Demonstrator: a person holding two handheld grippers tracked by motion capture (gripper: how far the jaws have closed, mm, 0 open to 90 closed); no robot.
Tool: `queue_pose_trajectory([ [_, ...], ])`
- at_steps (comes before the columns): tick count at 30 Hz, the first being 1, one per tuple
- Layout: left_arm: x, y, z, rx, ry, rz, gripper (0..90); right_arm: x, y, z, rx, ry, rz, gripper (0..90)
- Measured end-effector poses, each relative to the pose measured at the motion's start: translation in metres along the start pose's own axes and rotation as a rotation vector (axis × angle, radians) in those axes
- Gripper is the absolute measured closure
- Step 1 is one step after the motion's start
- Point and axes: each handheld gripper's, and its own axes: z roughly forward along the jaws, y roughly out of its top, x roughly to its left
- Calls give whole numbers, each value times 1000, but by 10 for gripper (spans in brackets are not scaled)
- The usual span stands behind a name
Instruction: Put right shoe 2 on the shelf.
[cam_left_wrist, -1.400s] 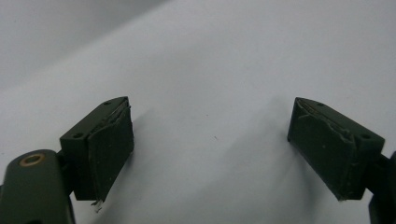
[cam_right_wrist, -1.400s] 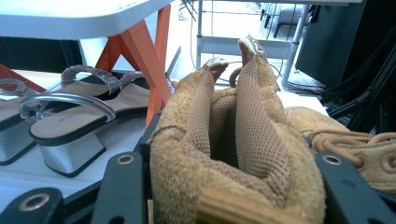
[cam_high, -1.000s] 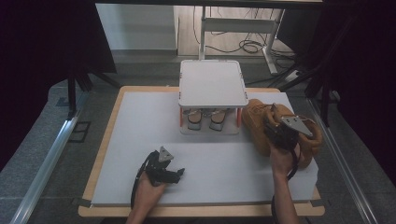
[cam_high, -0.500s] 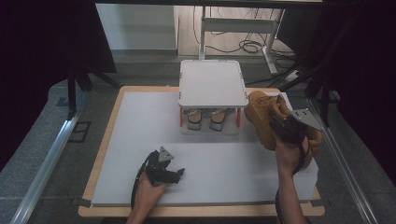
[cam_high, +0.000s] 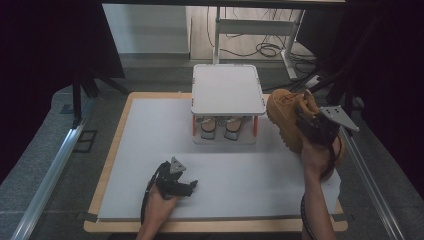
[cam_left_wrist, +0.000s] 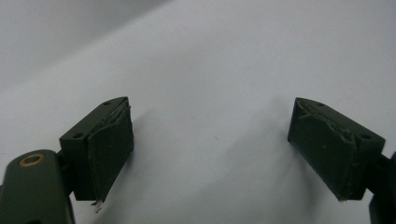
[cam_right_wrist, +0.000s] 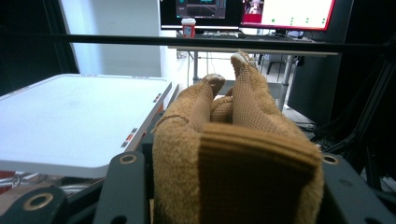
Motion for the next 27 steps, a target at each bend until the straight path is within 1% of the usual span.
queue_pose_trajectory([
  [2,0,0,0,0,0,0,139,-1,2,0,-1,-2,1,517],
  [6,0,0,0,-1,1,-1,139,-3,12,0,-15,-9,1,519],
  [14,0,0,0,0,0,-1,140,-2,26,0,-30,0,-5,534],
  [17,0,0,0,-1,1,-1,140,-1,34,0,-41,-3,-10,541],
  [24,0,0,0,1,1,0,139,0,44,1,-61,-10,-16,543],
  [27,0,0,0,1,1,0,139,1,50,1,-72,-6,-21,543],
])
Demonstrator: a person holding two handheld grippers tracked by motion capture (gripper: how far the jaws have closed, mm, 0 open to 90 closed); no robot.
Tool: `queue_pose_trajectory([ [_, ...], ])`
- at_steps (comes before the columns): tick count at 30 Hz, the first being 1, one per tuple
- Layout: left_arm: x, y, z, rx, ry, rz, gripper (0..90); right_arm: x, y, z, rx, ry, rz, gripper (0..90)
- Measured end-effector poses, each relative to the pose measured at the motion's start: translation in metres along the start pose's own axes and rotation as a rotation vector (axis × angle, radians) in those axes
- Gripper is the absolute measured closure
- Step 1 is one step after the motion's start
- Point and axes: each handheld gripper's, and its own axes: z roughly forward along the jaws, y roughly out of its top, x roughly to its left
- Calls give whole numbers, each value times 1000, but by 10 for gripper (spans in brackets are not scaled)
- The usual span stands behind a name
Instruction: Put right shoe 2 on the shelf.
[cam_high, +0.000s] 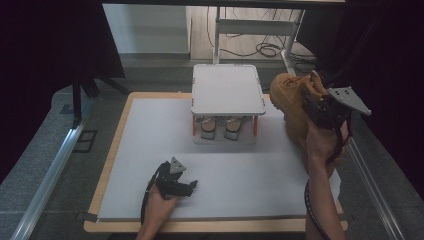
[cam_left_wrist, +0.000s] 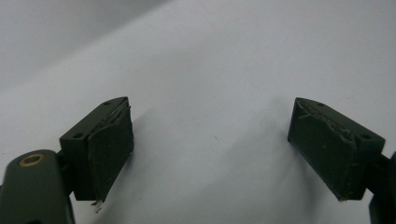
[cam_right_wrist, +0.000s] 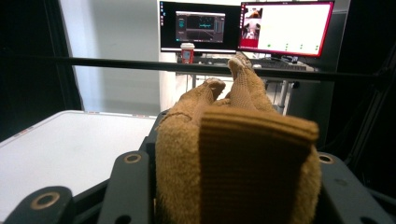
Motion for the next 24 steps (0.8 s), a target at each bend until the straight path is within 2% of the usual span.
queue_pose_trajectory([
  [11,0,0,0,-4,0,-1,140,13,12,3,-21,22,-16,543],
  [24,0,0,0,-4,1,0,140,41,22,13,-33,80,-26,543],
])
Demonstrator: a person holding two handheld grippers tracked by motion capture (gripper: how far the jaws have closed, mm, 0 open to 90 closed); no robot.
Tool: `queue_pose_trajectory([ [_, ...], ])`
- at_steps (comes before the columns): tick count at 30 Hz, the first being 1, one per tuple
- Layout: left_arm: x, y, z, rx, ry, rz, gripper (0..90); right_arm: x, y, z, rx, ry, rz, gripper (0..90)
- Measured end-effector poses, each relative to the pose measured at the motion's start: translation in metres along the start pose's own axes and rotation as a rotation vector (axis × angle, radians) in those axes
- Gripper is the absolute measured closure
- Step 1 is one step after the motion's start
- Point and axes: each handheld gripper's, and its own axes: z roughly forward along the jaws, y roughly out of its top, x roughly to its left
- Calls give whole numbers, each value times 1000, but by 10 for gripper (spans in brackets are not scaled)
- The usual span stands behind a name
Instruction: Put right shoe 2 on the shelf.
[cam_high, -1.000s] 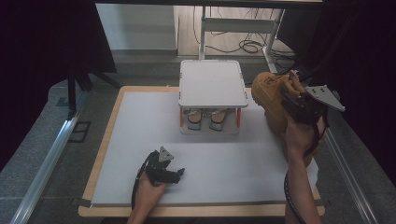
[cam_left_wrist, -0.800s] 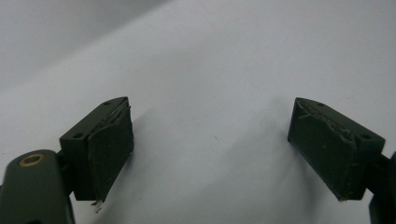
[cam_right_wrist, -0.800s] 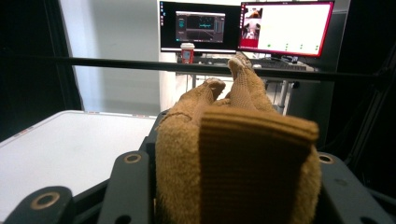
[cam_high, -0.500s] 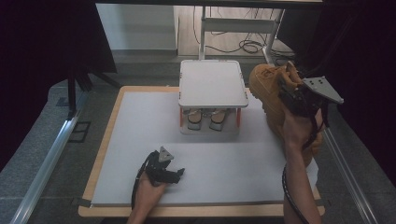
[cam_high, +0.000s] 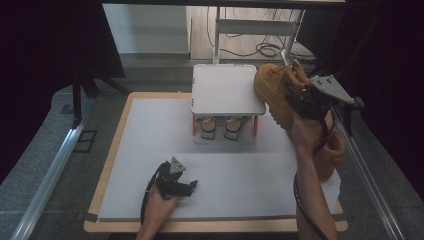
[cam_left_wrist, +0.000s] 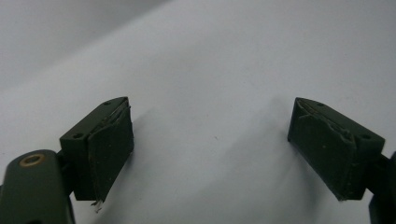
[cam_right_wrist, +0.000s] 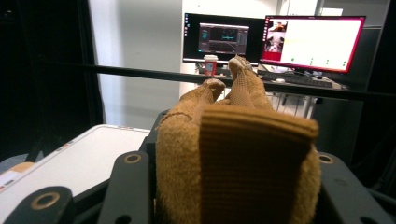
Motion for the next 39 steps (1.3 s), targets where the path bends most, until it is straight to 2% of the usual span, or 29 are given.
queue_pose_trajectory([
  [21,0,0,0,-2,0,1,142,56,5,30,-15,111,1,539],
  [27,0,0,0,-2,0,3,142,76,6,42,-22,152,3,539],
  [34,0,0,0,-1,1,4,143,93,4,55,-17,184,8,539],
  [39,0,0,0,-2,1,4,143,105,1,65,-29,190,9,539],
])
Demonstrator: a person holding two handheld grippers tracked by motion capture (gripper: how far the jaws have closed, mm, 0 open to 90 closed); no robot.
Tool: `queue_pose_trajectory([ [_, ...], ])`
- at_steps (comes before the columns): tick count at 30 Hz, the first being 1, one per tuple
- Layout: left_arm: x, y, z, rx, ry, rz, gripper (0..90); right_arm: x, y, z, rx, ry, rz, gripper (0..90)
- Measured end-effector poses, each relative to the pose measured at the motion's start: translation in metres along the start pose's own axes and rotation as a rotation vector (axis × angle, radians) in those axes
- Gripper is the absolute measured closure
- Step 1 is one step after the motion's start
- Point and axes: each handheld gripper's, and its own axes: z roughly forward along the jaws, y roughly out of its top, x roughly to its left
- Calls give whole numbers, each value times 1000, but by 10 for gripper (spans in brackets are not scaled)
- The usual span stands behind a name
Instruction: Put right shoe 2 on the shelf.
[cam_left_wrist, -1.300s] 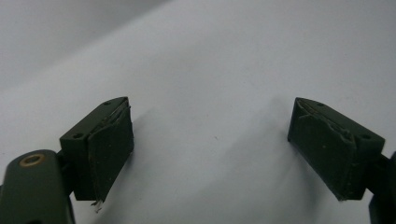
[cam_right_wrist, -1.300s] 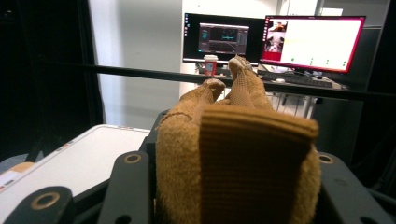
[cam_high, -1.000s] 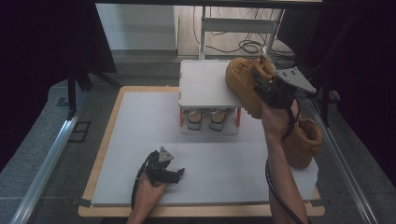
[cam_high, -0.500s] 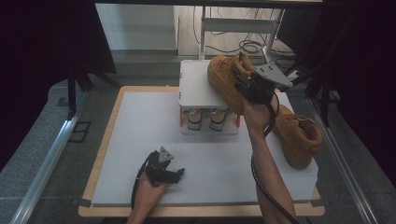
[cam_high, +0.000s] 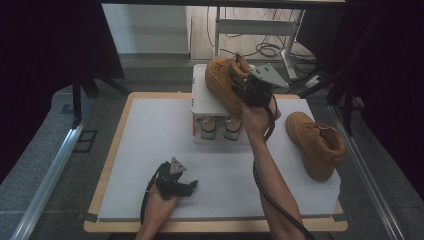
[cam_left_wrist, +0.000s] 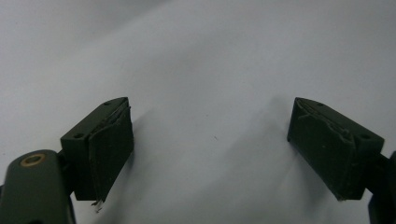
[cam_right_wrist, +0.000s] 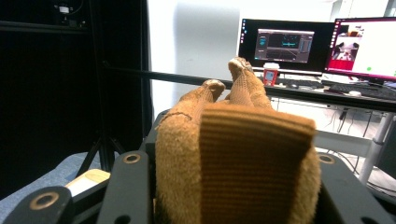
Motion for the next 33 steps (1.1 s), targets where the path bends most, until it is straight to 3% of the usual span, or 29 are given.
queue_pose_trajectory([
  [9,0,0,0,-1,-1,2,144,13,-7,24,-9,21,7,537],
  [15,0,0,0,-1,-1,2,144,18,-12,39,-26,9,23,535],
  [22,0,0,0,-2,-2,2,145,15,-20,48,-30,15,41,515],
  [26,0,0,0,-2,-2,1,145,12,-23,47,-30,19,54,440],
  [29,0,0,0,-1,-2,1,145,5,-31,44,-17,41,75,295],
  [33,0,0,0,-2,-2,2,145,1,-33,44,-5,69,48,203],
])
